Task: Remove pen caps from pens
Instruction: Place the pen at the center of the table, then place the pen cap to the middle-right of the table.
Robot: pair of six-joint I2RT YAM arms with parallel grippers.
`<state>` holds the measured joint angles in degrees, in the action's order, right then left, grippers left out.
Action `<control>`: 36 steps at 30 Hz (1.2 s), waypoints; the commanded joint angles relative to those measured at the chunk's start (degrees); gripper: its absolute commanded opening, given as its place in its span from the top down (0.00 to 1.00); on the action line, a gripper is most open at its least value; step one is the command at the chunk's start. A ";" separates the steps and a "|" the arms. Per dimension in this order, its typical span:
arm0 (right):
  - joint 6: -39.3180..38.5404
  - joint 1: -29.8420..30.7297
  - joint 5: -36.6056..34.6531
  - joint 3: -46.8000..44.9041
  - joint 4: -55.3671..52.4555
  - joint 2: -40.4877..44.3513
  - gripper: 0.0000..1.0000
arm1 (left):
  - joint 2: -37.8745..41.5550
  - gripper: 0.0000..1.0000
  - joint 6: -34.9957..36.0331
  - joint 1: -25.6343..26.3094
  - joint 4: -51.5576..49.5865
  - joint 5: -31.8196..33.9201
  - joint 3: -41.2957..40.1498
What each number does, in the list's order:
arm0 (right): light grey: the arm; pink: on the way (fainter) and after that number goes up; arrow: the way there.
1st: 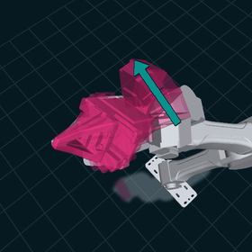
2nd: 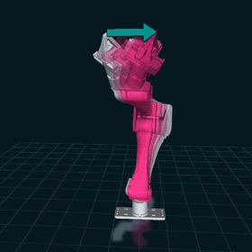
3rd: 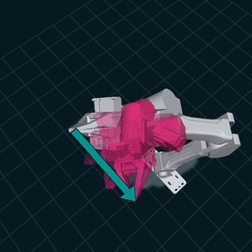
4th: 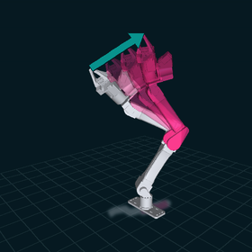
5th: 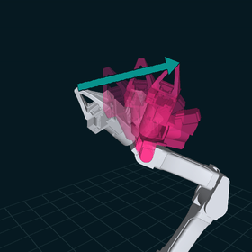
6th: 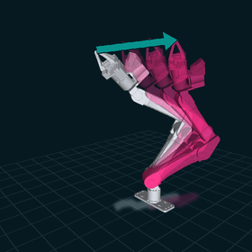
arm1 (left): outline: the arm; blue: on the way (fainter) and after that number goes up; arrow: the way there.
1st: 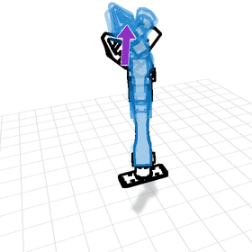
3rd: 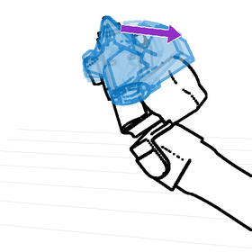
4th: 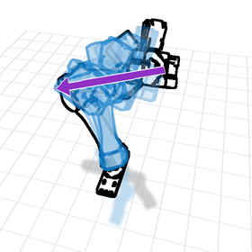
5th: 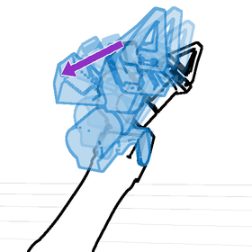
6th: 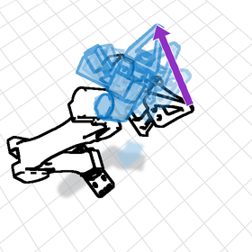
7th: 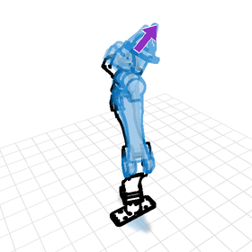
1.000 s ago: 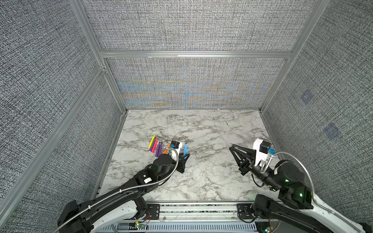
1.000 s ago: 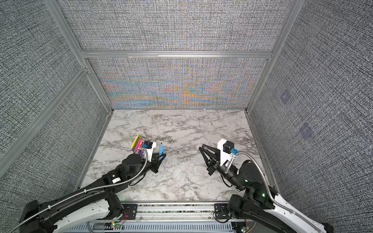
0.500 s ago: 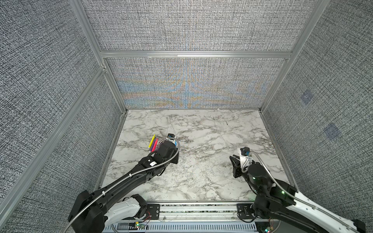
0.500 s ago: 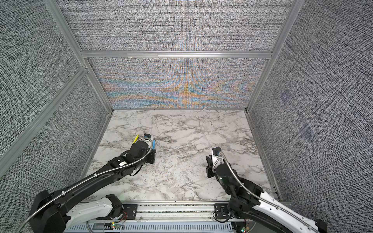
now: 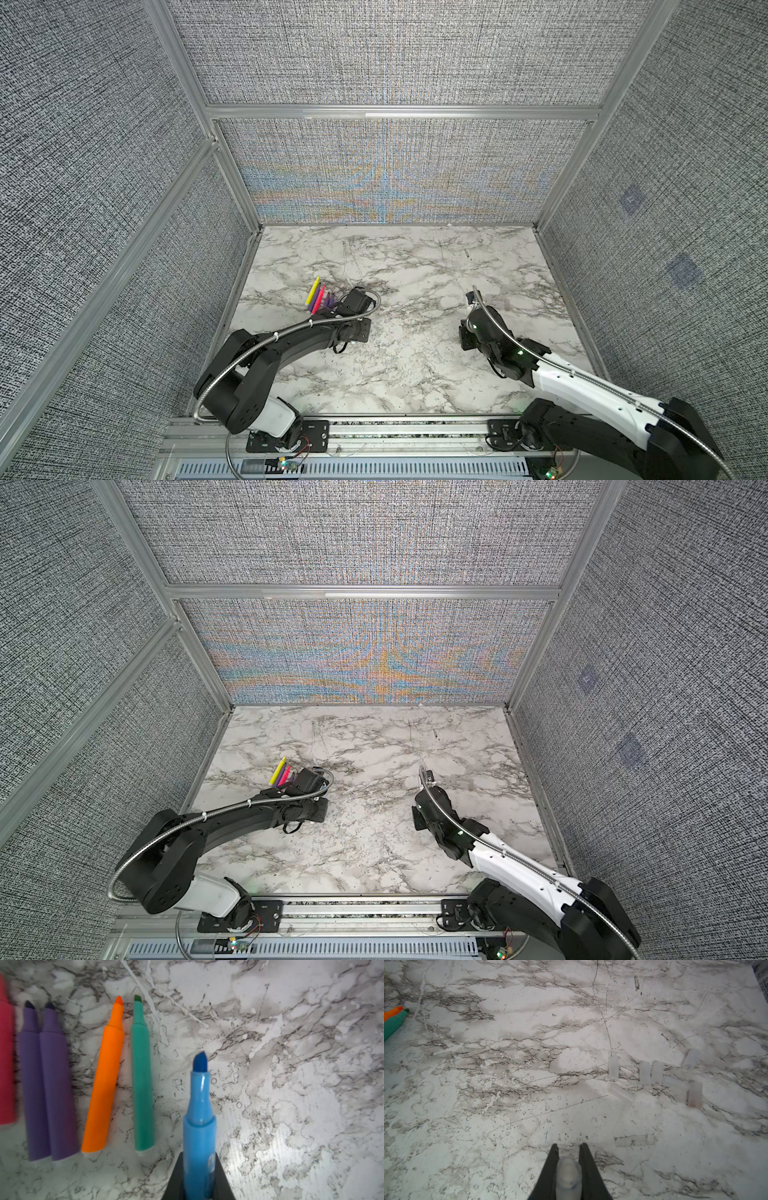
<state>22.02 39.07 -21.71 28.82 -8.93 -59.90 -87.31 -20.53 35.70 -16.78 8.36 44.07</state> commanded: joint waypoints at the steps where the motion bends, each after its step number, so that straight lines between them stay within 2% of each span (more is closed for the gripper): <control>1: -0.75 -0.89 1.02 0.49 3.26 -2.01 1.00 | -2.56 1.00 1.30 -0.55 0.06 -1.11 1.67; 8: -1.54 -1.82 1.06 2.13 3.53 -5.81 1.00 | -6.17 1.00 1.64 -1.81 -2.33 -0.01 4.47; 16: -1.90 -4.05 -2.53 3.96 0.70 -8.68 1.00 | -5.11 0.81 1.56 -2.56 -2.17 1.05 4.29; 23: -1.81 -8.97 2.87 4.94 1.36 -13.10 1.00 | 1.95 0.67 1.33 -2.52 -1.33 0.96 2.60; 26: -2.41 -10.69 5.05 6.95 0.54 -17.05 1.00 | 5.20 0.63 1.71 -2.52 -1.42 0.51 2.60; 36: -4.88 -11.00 2.95 18.60 -6.69 -30.79 1.00 | 15.59 0.57 2.22 -2.52 0.25 -1.63 -0.28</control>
<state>18.11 28.12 -17.69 45.34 -12.49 -88.49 -72.86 -19.00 33.23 -17.45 7.27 44.31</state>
